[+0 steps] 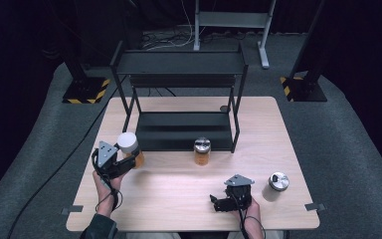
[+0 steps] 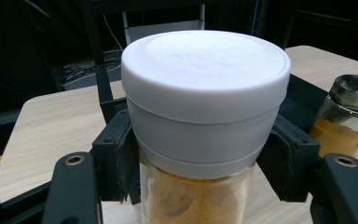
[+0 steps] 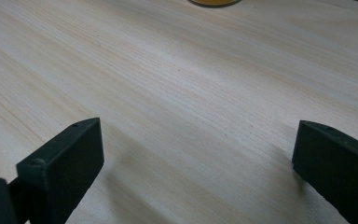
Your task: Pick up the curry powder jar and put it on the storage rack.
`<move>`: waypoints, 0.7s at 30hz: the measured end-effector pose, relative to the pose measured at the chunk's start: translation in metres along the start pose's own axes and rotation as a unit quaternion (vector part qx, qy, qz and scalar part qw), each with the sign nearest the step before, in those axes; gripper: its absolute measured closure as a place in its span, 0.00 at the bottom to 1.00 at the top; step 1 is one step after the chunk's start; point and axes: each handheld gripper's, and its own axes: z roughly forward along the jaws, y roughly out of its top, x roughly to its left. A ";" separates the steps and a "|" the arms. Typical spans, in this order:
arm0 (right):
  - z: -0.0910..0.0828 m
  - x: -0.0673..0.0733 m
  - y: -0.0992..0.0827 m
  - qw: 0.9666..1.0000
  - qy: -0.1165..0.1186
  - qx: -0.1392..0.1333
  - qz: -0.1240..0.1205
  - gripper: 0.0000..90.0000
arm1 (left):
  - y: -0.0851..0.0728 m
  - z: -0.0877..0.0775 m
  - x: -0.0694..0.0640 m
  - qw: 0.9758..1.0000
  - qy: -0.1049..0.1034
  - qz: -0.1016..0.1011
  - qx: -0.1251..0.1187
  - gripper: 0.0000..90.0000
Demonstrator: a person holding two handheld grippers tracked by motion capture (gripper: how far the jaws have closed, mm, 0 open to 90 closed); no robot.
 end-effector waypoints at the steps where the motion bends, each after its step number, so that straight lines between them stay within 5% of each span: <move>1: 0.000 0.000 0.000 1.000 0.000 0.000 0.000 0.01 | 0.000 0.000 0.000 1.000 0.000 0.000 0.001 0.39; 21: 0.000 0.000 0.000 1.000 0.000 0.000 0.000 0.01 | 0.007 0.013 -0.003 1.000 0.000 0.001 0.005 0.39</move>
